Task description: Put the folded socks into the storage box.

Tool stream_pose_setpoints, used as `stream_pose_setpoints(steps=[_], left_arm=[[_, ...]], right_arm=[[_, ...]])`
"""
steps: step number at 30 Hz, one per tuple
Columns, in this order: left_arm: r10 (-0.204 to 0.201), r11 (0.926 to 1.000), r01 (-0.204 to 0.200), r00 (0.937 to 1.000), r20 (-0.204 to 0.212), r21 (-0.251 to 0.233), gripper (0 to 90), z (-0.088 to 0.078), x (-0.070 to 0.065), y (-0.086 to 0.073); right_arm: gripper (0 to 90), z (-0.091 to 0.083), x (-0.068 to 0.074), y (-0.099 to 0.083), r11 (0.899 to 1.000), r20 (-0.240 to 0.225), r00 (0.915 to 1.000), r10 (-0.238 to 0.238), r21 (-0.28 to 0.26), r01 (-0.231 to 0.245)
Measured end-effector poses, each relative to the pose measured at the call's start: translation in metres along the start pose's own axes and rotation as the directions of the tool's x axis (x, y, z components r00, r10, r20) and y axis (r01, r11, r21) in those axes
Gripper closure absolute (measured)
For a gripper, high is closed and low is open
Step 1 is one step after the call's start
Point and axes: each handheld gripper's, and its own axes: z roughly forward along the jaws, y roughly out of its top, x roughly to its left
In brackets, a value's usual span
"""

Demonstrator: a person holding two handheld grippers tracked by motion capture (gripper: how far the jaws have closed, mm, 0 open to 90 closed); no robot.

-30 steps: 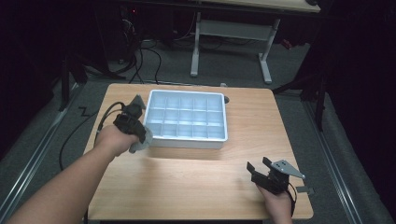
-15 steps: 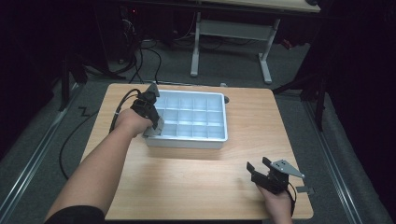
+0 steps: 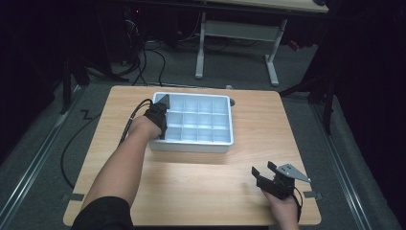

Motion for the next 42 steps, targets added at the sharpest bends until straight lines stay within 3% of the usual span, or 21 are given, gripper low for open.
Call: stream_pose_setpoints(steps=[3,6,9,10,11,12,13,14,15,16,17,20,22,23,24,26,28,32,40,42], left_arm=[[0.014,0.9999,-0.014,0.9999,0.006,0.005,71.6,-0.001,0.000,0.000],[-0.001,1.0000,0.001,0.9998,0.019,-0.005,69.7,-0.004,0.002,0.001],[0.001,0.9992,-0.001,0.9999,0.014,-0.039,60.4,-0.011,0.004,0.003],[-0.014,0.9987,0.015,0.9993,0.034,-0.048,59.1,-0.019,0.005,0.004],[0.068,0.9973,-0.068,0.9973,0.029,0.026,57.4,-0.028,0.011,0.006],[0.068,0.9973,-0.068,0.9973,0.029,0.026,55.7,-0.028,0.011,0.006],[0.119,0.9906,-0.122,0.9921,0.039,0.063,55.7,-0.034,0.014,0.008],[0.081,0.9964,-0.082,0.9961,0.036,0.020,53.5,-0.037,0.011,0.011],[0.081,0.9964,-0.082,0.9961,0.036,0.020,53.6,-0.037,0.011,0.011],[-0.018,0.9957,0.021,0.9989,0.044,-0.091,53.6,-0.034,0.003,0.012],[-0.034,0.9919,0.039,0.9984,0.045,-0.121,54.8,-0.033,0.002,0.015],[-0.032,0.9897,0.036,0.9990,0.032,-0.139,64.4,-0.024,0.002,0.016],[-0.075,0.9886,0.080,0.9961,0.046,-0.128,70.9,-0.022,0.005,0.020],[-0.075,0.9886,0.080,0.9961,0.046,-0.128,74.0,-0.022,0.005,0.020],[-0.093,0.9903,0.098,0.9942,0.055,-0.098,75.6,-0.020,0.007,0.021],[-0.094,0.9912,0.098,0.9942,0.052,-0.089,77.5,-0.018,0.006,0.021],[-0.069,0.9956,0.072,0.9966,0.044,-0.060,78.1,-0.014,0.006,0.017],[-0.027,0.9992,0.027,0.9996,-0.003,-0.031,79.0,0.011,-0.002,0.004],[-0.019,0.9990,0.019,0.9998,-0.008,-0.041,76.3,0.007,-0.002,0.003],[-0.026,0.9972,0.025,0.9995,-0.015,-0.070,66.4,-0.003,0.000,0.006]], right_arm=[[26.8,0.001,0.000,0.000,1.000,-0.002,1.0000,0.006,0.000,-0.006],[26.8,0.001,-0.001,0.000,1.000,-0.004,0.9999,0.011,0.000,-0.011],[26.9,0.000,-0.002,0.000,1.000,-0.007,0.9996,0.028,-0.004,-0.028],[26.9,0.000,-0.003,0.000,1.000,-0.008,0.9995,0.029,-0.004,-0.029],[26.9,0.000,-0.003,0.000,1.000,-0.008,0.9996,0.028,-0.005,-0.029],[26.9,0.000,-0.003,0.000,1.000,-0.008,0.9996,0.028,-0.005,-0.029],[26.9,0.000,-0.002,0.000,1.000,-0.008,0.9996,0.027,-0.005,-0.027],[26.9,0.000,-0.001,0.001,1.000,-0.010,0.9996,0.027,-0.005,-0.027],[26.9,0.000,-0.001,0.001,1.000,-0.010,0.9996,0.027,-0.005,-0.027],[26.9,0.000,-0.001,0.001,1.000,-0.011,0.9996,0.025,-0.005,-0.025],[26.9,0.000,-0.001,0.001,1.000,-0.013,0.9997,0.020,-0.004,-0.020],[26.9,0.001,0.000,0.001,1.000,-0.014,0.9998,0.017,0.000,-0.017],[26.9,0.001,-0.001,0.000,1.000,-0.014,0.9997,0.020,0.003,-0.020],[26.9,0.001,-0.001,0.000,1.000,-0.014,0.9997,0.021,0.004,-0.021],[26.9,0.002,-0.001,0.000,1.000,-0.012,0.9997,0.023,0.005,-0.023],[26.9,0.002,-0.002,0.000,1.000,-0.014,0.9997,0.022,0.005,-0.022],[26.9,0.002,-0.002,0.000,1.000,-0.014,0.9997,0.022,0.005,-0.022],[26.9,0.002,-0.002,0.000,1.000,-0.013,0.9997,0.020,0.004,-0.020],[26.9,0.002,-0.001,0.000,1.000,-0.014,0.9997,0.021,0.002,-0.021],[26.9,0.002,-0.002,0.000,1.000,-0.013,0.9996,0.025,0.002,-0.025]])
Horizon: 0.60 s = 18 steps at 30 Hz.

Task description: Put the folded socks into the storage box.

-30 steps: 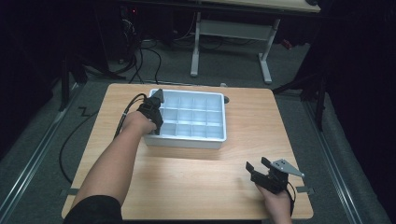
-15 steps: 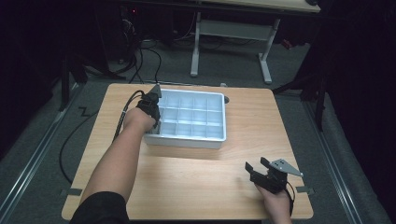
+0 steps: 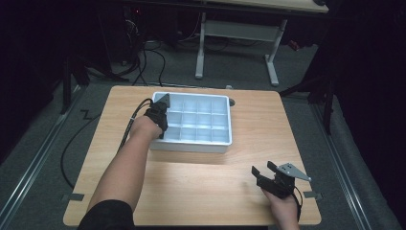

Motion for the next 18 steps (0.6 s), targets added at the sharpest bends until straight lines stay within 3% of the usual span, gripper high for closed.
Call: stream_pose_setpoints(steps=[6,7,8,11,18], left_arm=[[-0.025,0.9979,0.028,0.9985,0.049,-0.059,54.3,-0.027,0.003,0.004],[-0.022,0.9974,0.025,0.9985,0.050,-0.068,54.3,-0.031,0.002,0.003],[-0.007,0.9965,0.011,0.9984,0.056,-0.083,47.4,-0.038,0.001,0.001],[0.008,0.9938,0.002,0.9961,0.088,-0.111,39.6,-0.050,-0.001,-0.002],[0.028,0.9868,-0.008,0.9920,0.123,-0.162,31.7,-0.068,0.006,-0.009]], right_arm=[[26.9,-0.001,0.000,0.000,1.000,0.003,1.0000,0.002,-0.006,-0.002],[26.9,-0.001,0.000,0.000,1.000,0.003,1.0000,0.003,-0.006,-0.003],[26.9,0.000,0.000,0.001,1.000,0.006,1.0000,0.001,-0.003,-0.001],[26.9,0.000,0.000,0.001,1.000,0.009,1.0000,-0.001,-0.001,0.001],[26.9,-0.001,-0.001,0.000,1.000,0.015,0.9999,-0.002,-0.001,0.002]])
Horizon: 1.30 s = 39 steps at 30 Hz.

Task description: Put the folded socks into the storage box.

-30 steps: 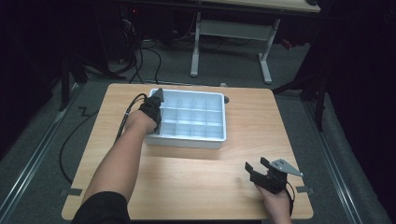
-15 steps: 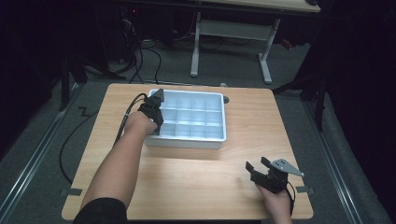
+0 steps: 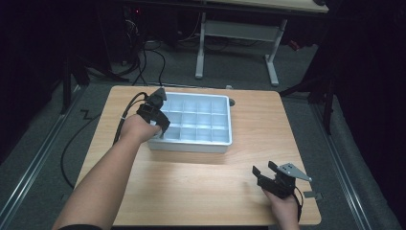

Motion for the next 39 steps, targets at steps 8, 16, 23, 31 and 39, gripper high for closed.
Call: stream_pose_setpoints(steps=[8,16,23,31,39], left_arm=[[0.039,0.9952,-0.030,0.9947,0.096,-0.093,20.3,-0.025,0.027,-0.019],[0.063,0.9832,-0.034,0.9857,0.156,-0.179,18.1,-0.032,0.060,-0.053],[0.072,0.9561,0.006,0.9642,0.255,-0.293,17.8,-0.035,0.093,-0.098],[0.107,0.8555,0.103,0.9240,0.367,-0.507,14.8,-0.052,0.124,-0.178],[0.108,0.8778,0.128,0.8865,0.450,-0.462,7.7,-0.051,0.128,-0.205]], right_arm=[[26.9,0.000,0.000,-0.002,1.000,0.004,1.0000,-0.006,0.012,0.006],[26.9,0.001,0.001,-0.002,1.000,0.008,0.9998,-0.020,0.023,0.020],[26.9,0.003,0.004,-0.003,0.999,0.008,0.9994,-0.035,0.036,0.035],[25.9,0.003,0.006,-0.003,0.998,0.021,0.9988,-0.045,0.044,0.044],[23.8,0.003,0.011,-0.003,0.997,0.047,0.9970,-0.061,0.055,0.059]])
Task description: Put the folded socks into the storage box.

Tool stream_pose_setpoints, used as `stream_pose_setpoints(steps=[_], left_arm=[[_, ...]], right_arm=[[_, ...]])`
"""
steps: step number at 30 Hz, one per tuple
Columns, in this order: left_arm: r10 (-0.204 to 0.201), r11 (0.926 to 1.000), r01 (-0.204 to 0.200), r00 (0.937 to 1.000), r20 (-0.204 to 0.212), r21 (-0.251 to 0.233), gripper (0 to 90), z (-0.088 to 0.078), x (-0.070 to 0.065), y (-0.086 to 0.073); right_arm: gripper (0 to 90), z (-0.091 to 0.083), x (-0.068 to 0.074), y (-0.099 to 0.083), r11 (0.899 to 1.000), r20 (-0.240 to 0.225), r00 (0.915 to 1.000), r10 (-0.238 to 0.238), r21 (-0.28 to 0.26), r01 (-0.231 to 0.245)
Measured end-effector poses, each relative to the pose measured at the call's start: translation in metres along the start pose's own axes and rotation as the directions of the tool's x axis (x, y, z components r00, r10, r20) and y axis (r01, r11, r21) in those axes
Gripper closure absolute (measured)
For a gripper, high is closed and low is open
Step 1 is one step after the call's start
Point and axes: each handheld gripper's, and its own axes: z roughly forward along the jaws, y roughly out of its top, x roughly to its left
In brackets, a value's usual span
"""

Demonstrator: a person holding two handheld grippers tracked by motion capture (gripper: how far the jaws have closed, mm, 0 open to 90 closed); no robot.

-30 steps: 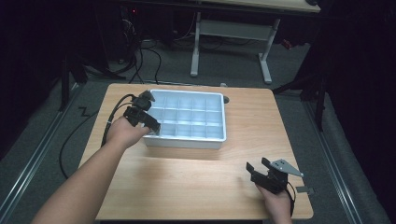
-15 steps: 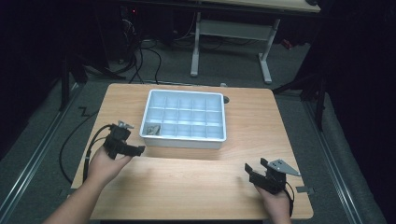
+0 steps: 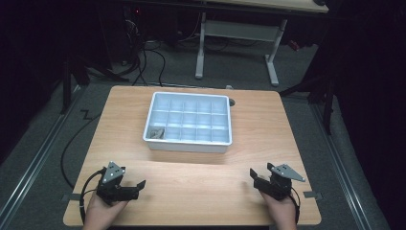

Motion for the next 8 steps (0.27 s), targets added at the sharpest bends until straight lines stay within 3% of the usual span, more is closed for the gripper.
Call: stream_pose_setpoints(steps=[4,6,8], left_arm=[[0.087,0.9961,-0.087,0.9962,0.001,0.011,7.2,0.0033,-0.0027,-0.0066],[0.059,0.9981,-0.059,0.9983,0.004,0.019,6.9,0.0038,-0.0011,-0.0059],[0.060,0.9981,-0.060,0.9982,0.002,0.018,6.4,0.0040,-0.0007,-0.0053]], right_arm=[[23.6,-0.0002,0.0028,-0.0005,1.000,0.011,0.9999,-0.006,0.005,0.006],[23.5,-0.0005,0.0038,-0.0009,1.000,0.014,0.9998,-0.015,0.010,0.015],[23.5,-0.0007,0.0039,-0.0012,1.000,0.015,0.9998,-0.014,0.010,0.014]])
